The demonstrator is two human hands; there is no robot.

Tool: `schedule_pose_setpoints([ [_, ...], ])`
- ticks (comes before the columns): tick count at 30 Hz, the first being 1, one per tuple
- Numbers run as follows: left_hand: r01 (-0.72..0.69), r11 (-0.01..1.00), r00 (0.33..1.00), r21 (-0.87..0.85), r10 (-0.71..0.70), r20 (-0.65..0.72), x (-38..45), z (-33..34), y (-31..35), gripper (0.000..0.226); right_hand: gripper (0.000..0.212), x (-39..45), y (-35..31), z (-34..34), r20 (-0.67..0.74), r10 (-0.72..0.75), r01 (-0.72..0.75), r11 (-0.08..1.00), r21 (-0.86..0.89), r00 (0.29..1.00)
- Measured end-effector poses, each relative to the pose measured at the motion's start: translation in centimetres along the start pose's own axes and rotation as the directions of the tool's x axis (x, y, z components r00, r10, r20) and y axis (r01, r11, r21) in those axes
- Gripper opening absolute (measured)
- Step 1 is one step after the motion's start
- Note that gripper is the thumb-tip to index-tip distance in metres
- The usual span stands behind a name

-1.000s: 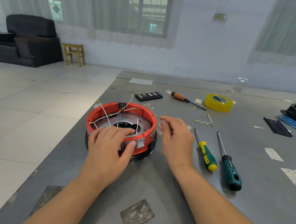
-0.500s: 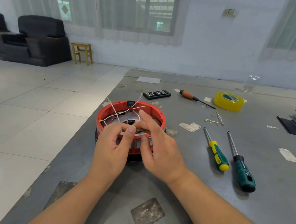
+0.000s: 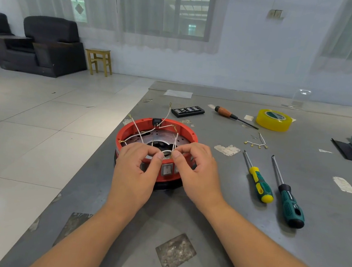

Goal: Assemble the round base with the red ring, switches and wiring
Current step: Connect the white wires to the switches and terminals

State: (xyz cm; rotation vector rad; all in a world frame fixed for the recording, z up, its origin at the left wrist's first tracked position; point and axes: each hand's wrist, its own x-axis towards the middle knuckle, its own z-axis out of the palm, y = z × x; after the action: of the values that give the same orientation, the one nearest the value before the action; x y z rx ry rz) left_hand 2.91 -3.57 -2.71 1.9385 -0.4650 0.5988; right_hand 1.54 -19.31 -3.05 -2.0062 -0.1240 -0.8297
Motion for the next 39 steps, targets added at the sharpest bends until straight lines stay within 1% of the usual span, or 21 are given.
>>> schedule_pose_setpoints([
  [3,0.012,1.000,1.000,0.005,-0.012,0.006,0.1,-0.1,0.3,0.033,0.015,0.3,0.0,0.0,0.019,0.031,-0.033,0.996,0.078,0.999],
  [5,0.018,1.000,1.000,-0.010,-0.018,0.001,0.2,-0.1,0.6,0.032,0.013,0.3,0.0,0.2,0.031,0.036,-0.039,0.995,0.091,0.999],
  [8,0.109,0.989,0.993,-0.098,-0.112,-0.028,0.1,0.0,0.9,0.027,0.012,0.2,-0.4,0.5,0.064,0.058,-0.063,0.994,0.090,0.996],
  [11,0.188,0.968,0.978,-0.165,-0.200,-0.057,-0.1,0.3,1.0,0.023,0.009,0.3,-0.9,0.5,0.108,0.013,-0.019,0.999,0.050,0.994],
  [13,0.219,0.959,0.971,-0.181,-0.233,-0.057,-0.1,0.4,1.0,0.020,0.008,0.2,-1.0,0.5,0.128,-0.013,0.010,1.000,0.018,0.992],
  [15,0.237,0.953,0.968,-0.188,-0.249,-0.040,-0.1,0.3,1.0,0.014,0.008,0.1,-1.0,0.5,0.117,-0.021,0.021,1.000,0.005,0.993],
  [18,0.206,0.964,0.977,-0.167,-0.211,-0.013,-0.1,0.1,1.0,0.013,0.009,0.0,-0.7,0.4,0.070,-0.016,0.018,0.999,-0.027,0.997],
  [22,0.109,0.986,0.994,-0.126,-0.111,-0.003,-0.3,-0.1,1.1,0.022,0.011,-0.1,-0.6,0.2,0.068,0.004,-0.002,0.999,-0.036,0.998],
  [24,0.089,0.993,0.996,-0.083,-0.088,0.013,-0.3,-0.2,1.3,0.027,0.010,0.0,-0.7,0.2,0.063,0.013,-0.011,1.000,-0.023,0.998],
  [26,0.076,0.994,0.997,-0.082,-0.075,0.017,-0.1,-0.3,1.4,0.029,0.009,0.0,-0.6,0.3,0.063,0.036,-0.038,0.999,0.029,0.997],
  [29,0.086,0.993,0.996,-0.086,-0.086,0.000,0.0,-0.3,1.5,0.027,0.011,0.0,-0.6,0.4,0.059,0.081,-0.087,0.990,0.115,0.995],
  [32,0.103,0.991,0.994,-0.086,-0.106,-0.022,0.1,-0.2,1.6,0.028,0.012,0.1,-0.8,0.7,0.054,0.128,-0.135,0.978,0.157,0.990],
  [35,0.115,0.990,0.993,-0.082,-0.117,-0.023,0.1,-0.2,1.7,0.028,0.010,0.1,-0.7,0.8,0.057,0.159,-0.166,0.972,0.166,0.986],
  [39,0.138,0.987,0.990,-0.087,-0.138,0.007,0.1,-0.4,1.6,0.025,0.010,0.2,-0.8,0.7,0.055,0.158,-0.163,0.979,0.123,0.986],
])
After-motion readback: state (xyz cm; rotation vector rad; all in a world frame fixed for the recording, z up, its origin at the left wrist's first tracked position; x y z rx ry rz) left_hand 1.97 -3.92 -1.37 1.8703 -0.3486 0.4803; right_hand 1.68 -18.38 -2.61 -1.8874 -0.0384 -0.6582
